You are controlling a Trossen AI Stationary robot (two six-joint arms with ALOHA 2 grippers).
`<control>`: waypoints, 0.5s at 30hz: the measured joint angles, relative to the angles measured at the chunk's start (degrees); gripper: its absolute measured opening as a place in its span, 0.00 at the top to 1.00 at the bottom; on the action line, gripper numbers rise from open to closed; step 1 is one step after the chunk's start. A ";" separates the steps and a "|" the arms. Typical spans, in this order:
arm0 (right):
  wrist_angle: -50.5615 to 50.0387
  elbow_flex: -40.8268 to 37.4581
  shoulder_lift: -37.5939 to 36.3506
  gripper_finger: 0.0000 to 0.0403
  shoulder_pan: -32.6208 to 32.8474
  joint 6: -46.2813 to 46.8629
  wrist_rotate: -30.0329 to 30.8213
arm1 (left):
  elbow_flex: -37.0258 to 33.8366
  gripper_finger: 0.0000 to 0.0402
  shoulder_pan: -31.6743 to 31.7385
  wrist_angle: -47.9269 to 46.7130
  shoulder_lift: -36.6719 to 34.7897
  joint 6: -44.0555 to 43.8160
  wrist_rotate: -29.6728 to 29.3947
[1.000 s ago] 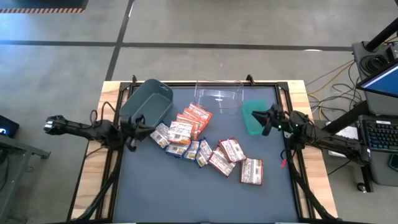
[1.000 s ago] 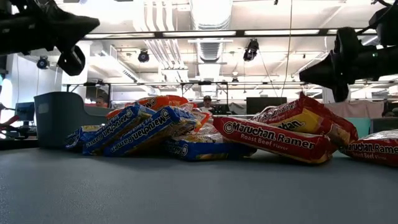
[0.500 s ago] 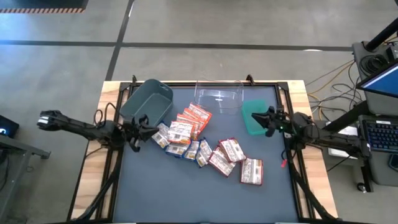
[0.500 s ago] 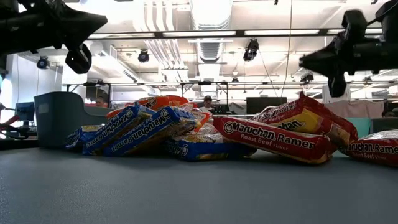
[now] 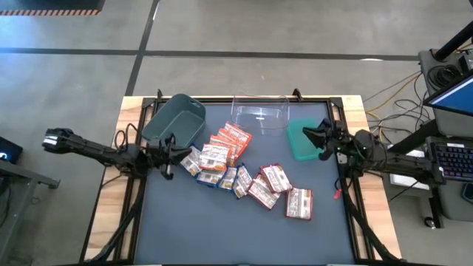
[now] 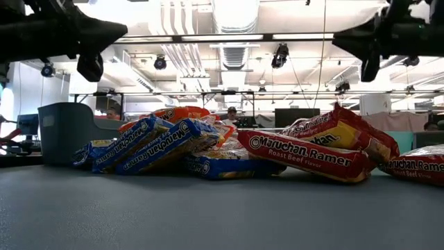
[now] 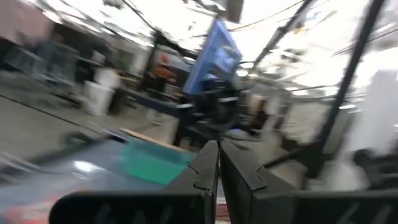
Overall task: Sort Maruchan noodles
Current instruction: Put the red noodle pack into the transparent bin
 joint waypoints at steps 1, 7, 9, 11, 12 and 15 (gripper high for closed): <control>0.09 1.22 1.32 0.87 0.00 -1.54 0.51 | 0.00 1.00 0.00 0.65 0.24 1.68 -1.52; 0.03 9.45 7.92 0.87 0.00 -11.82 1.57 | 0.00 1.00 0.00 8.33 1.39 11.38 -4.12; 0.02 12.50 9.53 0.87 0.00 -13.53 1.57 | 0.63 1.00 0.00 10.34 1.65 13.84 -4.11; -0.07 15.63 11.11 0.87 0.00 -14.14 1.57 | 2.20 1.00 0.00 10.50 1.67 14.37 -4.09; -0.54 17.26 11.86 0.87 0.00 -13.37 1.48 | 3.01 1.00 0.00 10.19 1.67 14.44 -4.09; -4.49 22.18 14.35 0.87 0.00 -10.02 -1.78 | 5.93 1.00 0.00 8.60 2.35 14.47 -3.49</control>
